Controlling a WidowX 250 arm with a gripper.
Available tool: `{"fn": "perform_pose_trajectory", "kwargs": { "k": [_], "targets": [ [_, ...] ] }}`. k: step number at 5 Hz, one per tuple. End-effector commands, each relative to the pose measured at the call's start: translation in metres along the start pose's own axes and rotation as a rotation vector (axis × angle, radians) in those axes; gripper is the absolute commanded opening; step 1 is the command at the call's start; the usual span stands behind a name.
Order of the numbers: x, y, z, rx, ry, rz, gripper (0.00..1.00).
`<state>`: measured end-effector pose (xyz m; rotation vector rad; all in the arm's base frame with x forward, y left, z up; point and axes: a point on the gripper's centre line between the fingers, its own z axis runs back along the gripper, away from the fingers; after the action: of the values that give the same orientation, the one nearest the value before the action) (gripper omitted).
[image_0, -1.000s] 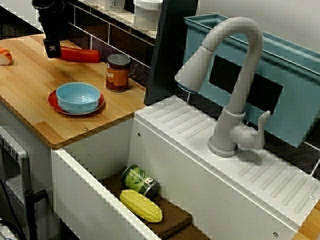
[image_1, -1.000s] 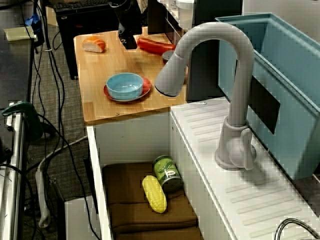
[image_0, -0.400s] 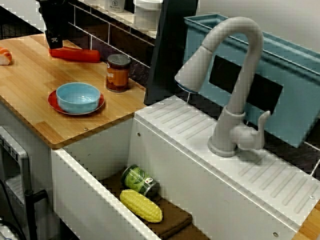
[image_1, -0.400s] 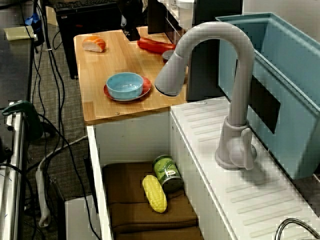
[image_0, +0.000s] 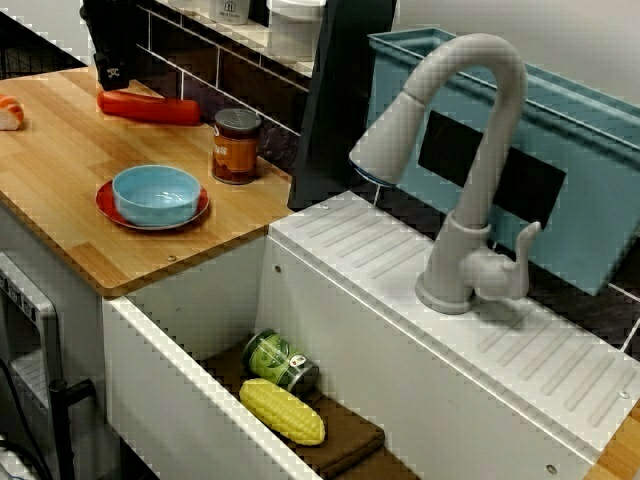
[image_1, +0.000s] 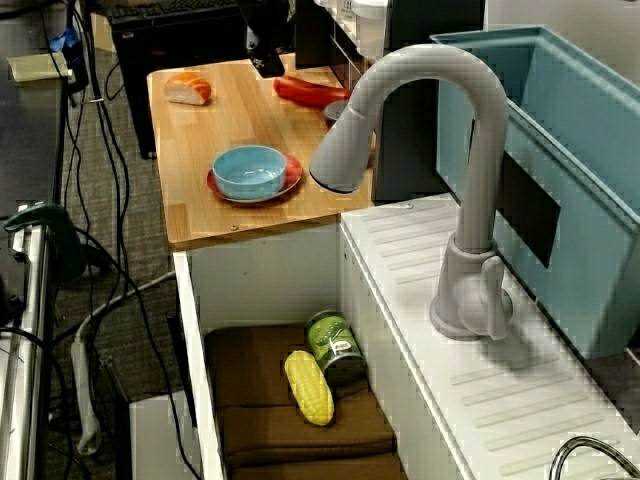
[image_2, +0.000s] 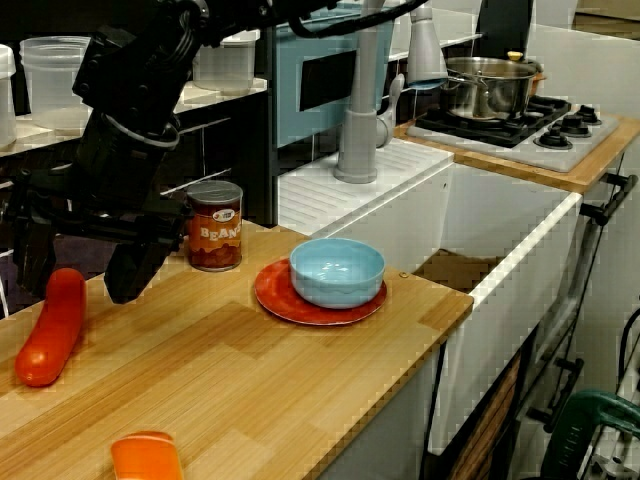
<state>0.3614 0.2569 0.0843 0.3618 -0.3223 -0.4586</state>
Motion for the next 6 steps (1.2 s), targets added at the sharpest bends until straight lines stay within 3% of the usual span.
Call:
{"fn": "perform_pose_trajectory", "kwargs": {
  "k": [1,3,6],
  "targets": [
    [0.014,0.014,0.008,0.059,-0.007,-0.01,1.0],
    [0.019,0.017,-0.003,0.041,0.01,0.017,1.0],
    [0.018,0.018,-0.003,0.054,0.018,0.036,1.0]
  ]
}}
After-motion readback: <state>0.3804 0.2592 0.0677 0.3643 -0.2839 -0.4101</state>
